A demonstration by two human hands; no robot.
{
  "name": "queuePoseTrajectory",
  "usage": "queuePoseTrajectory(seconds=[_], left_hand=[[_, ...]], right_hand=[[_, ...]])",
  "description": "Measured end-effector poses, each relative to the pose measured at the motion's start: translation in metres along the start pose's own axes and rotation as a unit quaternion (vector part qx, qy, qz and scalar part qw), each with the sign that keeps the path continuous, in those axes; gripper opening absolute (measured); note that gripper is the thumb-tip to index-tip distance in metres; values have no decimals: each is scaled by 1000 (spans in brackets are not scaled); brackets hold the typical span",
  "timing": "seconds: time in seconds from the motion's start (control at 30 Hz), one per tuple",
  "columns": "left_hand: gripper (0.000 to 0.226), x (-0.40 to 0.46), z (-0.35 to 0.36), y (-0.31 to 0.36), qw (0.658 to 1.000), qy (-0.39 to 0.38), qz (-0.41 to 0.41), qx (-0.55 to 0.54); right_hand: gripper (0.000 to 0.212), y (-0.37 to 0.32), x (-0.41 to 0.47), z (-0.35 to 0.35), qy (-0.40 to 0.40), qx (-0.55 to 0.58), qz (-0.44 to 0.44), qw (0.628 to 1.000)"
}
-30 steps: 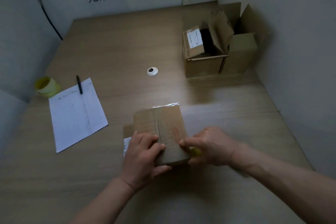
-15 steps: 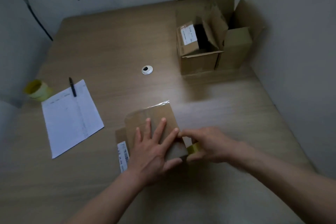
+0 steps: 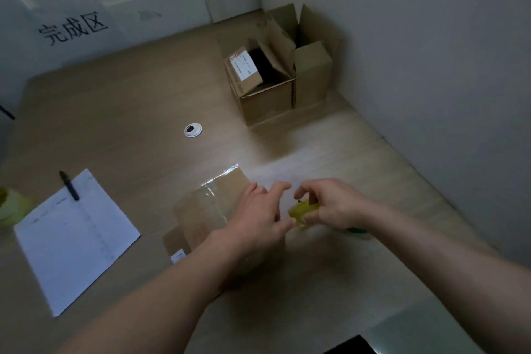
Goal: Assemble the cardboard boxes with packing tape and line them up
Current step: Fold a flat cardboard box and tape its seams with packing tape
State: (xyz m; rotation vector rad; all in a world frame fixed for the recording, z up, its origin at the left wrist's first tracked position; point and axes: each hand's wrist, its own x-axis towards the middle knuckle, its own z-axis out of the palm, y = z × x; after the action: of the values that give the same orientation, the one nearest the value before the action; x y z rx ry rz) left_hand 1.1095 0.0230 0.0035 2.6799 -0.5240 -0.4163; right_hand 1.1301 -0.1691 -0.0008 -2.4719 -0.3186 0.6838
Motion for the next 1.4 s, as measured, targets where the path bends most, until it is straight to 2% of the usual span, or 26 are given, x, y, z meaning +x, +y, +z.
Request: queuePoseTrajectory(seconds=[0.17, 0.3, 0.37, 0.4, 0.43, 0.5, 0.53, 0.6, 0.67, 0.7, 0.77, 0.87, 0.97, 1.07, 1.13, 1.17, 1.2, 1.3, 1.4], left_hand=[[52, 31, -11, 2, 993, -110, -34, 20], [22, 44, -14, 6, 985, -158, -50, 53], [15, 44, -11, 6, 984, -159, -66, 44], [15, 44, -10, 6, 985, -155, -72, 38], [17, 44, -9, 6, 985, -150, -78, 28], [20, 43, -10, 5, 986, -138, -91, -5], [19, 43, -11, 5, 986, -131, -98, -28], [16, 44, -13, 6, 983, -120, -117, -72], [14, 46, -13, 7, 979, -112, -138, -104], [15, 46, -13, 6, 977, -111, -145, -110], [18, 46, -12, 5, 974, -112, -152, -124], [15, 45, -12, 7, 976, -100, -147, -122], [15, 45, -12, 7, 979, -95, -141, -112], [15, 44, -12, 8, 978, -98, -140, -120], [14, 43, -12, 7, 978, -95, -138, -122], [13, 43, -12, 7, 978, -94, -139, -123], [13, 43, -11, 6, 978, -91, -139, -125], [12, 44, -11, 5, 975, -87, -142, -147], [11, 44, -12, 5, 972, -80, -147, -163]], right_hand=[[42, -13, 5, -14, 70, -130, -54, 988], [35, -15, 1, -10, 110, -185, -130, 968], [35, -8, -6, -1, 145, -135, -155, 968], [34, 1, -11, 5, 192, -87, -157, 965], [35, 13, -16, 11, 253, -30, -137, 957], [39, 46, -28, 26, 368, 61, -39, 927], [43, 62, -33, 34, 375, 60, 33, 925], [59, 89, -41, 57, 267, -20, 146, 952], [62, 102, -42, 79, 166, -112, 162, 966], [58, 103, -43, 86, 146, -136, 151, 968], [47, 101, -49, 93, 156, -108, 150, 970], [20, 95, -74, 102, 213, 20, 224, 951], [35, 92, -98, 113, 228, 73, 252, 938], [27, 92, -105, 119, 221, 57, 239, 944], [23, 94, -106, 120, 260, 55, 224, 938], [29, 93, -108, 119, 293, 77, 206, 930], [33, 88, -112, 117, 327, 118, 185, 919], [20, 65, -127, 107, 367, 247, 75, 894], [30, 49, -138, 96, 357, 244, -15, 902]])
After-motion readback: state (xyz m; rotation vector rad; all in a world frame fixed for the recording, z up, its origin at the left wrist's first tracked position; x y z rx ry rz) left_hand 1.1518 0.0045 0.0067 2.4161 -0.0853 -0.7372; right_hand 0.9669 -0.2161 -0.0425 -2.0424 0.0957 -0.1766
